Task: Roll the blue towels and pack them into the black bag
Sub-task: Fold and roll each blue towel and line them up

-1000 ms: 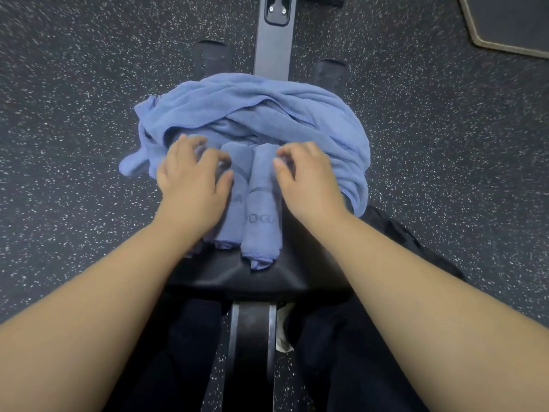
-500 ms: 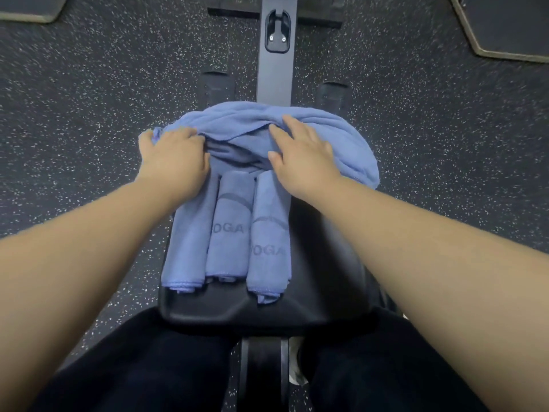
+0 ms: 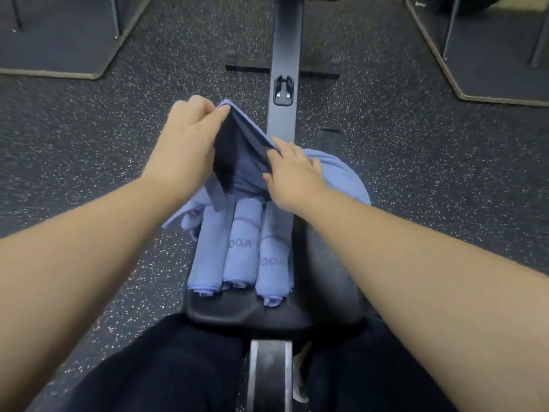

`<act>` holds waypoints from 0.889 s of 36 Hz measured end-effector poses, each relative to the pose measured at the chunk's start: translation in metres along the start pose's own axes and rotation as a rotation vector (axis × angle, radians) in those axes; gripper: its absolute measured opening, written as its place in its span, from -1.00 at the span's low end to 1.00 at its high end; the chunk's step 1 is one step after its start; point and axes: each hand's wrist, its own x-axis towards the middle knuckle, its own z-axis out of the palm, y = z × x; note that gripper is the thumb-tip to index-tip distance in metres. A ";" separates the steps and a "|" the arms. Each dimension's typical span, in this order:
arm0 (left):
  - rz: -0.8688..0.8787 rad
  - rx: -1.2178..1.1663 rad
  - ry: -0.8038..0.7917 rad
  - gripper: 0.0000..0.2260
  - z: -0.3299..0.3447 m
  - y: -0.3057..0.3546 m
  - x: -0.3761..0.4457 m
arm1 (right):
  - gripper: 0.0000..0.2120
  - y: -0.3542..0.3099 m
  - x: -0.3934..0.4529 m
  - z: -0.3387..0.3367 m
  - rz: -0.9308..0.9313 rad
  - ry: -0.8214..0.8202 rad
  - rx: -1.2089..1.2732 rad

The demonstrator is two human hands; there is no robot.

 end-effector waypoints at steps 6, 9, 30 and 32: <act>0.052 -0.010 -0.055 -0.63 -0.049 0.024 0.002 | -0.62 -0.004 -0.032 -0.033 0.042 0.055 0.019; 0.150 0.054 -0.021 -0.50 -0.076 0.036 0.000 | -0.61 -0.003 -0.054 -0.055 0.097 0.135 0.034; -0.126 -0.152 0.010 -0.16 -0.268 0.150 -0.033 | -0.63 -0.015 -0.236 -0.246 0.032 0.650 0.422; -0.151 -0.216 -0.033 -0.22 -0.279 0.160 -0.040 | -0.62 -0.024 -0.251 -0.255 0.003 0.695 0.462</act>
